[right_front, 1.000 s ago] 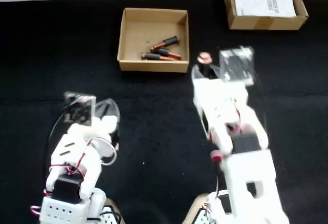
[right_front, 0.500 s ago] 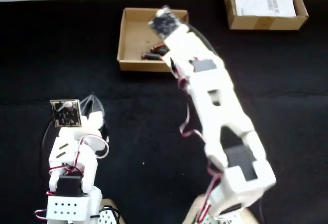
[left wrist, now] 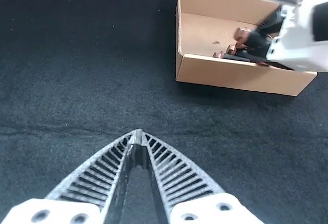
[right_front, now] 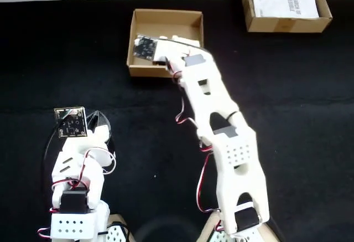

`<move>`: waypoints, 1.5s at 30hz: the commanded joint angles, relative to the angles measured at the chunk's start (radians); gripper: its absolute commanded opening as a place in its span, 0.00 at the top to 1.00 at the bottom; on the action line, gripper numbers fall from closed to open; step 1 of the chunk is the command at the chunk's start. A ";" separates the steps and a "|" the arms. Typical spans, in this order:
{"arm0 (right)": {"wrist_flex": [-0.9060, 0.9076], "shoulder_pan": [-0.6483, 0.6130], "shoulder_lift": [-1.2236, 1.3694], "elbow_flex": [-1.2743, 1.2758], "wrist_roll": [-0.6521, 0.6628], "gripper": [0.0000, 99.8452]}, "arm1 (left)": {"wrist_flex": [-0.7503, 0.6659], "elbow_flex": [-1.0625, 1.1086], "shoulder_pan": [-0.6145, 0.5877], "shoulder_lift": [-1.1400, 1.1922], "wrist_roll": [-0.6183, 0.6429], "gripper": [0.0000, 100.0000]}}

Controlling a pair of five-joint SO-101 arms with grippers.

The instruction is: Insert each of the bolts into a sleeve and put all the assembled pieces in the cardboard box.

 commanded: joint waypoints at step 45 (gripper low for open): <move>1.204 0.094 -1.566 0.513 -1.304 0.98 | -0.282 0.022 0.021 0.421 -0.006 0.99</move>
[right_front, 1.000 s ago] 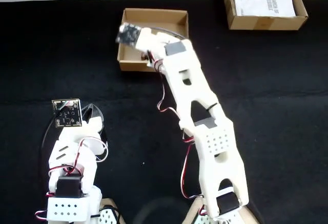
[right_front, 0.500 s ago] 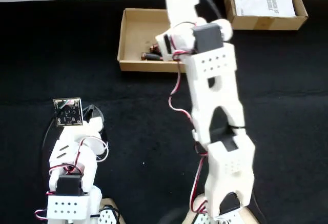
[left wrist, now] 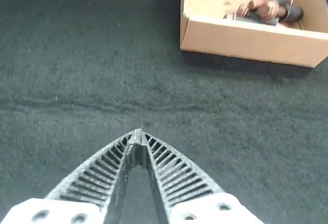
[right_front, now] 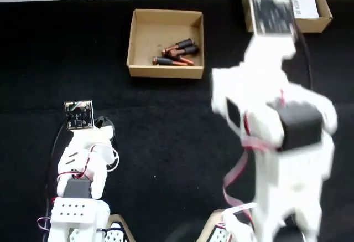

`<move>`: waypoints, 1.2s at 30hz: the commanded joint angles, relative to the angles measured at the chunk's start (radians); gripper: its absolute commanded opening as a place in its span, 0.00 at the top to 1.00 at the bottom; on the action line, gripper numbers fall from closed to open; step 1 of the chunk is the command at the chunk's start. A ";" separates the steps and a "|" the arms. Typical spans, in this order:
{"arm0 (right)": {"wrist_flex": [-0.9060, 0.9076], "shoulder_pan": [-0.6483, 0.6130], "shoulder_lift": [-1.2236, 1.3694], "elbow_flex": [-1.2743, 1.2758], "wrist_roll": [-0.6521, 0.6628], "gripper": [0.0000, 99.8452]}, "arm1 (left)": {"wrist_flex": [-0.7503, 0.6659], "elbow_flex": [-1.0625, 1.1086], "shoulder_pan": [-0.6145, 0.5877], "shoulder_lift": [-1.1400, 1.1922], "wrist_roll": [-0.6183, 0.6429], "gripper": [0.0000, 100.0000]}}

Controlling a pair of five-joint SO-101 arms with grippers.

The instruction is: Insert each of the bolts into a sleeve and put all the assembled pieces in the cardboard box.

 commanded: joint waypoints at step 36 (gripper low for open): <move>-0.722 0.248 -1.280 2.006 0.167 0.98 | 0.222 0.021 0.008 0.090 -0.002 0.99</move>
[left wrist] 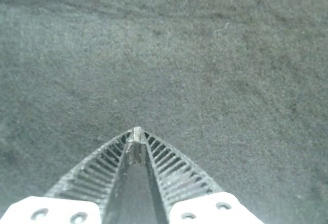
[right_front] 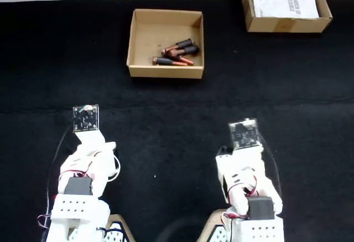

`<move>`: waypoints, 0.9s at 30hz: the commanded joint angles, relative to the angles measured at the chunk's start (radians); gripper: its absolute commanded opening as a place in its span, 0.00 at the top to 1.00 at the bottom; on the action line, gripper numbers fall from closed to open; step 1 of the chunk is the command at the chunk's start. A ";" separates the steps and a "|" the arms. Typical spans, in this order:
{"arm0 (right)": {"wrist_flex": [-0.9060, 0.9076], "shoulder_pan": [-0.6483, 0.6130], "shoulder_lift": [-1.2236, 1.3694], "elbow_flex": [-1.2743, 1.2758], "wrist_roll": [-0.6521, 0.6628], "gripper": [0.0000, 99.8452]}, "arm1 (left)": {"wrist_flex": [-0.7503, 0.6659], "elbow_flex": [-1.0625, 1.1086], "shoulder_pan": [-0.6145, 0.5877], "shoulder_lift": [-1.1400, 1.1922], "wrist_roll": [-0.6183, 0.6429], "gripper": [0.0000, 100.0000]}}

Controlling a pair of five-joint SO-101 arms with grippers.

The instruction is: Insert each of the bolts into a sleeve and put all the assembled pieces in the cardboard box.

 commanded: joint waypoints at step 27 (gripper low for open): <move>0.189 0.246 0.004 0.139 -0.140 0.98 | 0.005 0.019 0.008 0.004 -0.002 0.99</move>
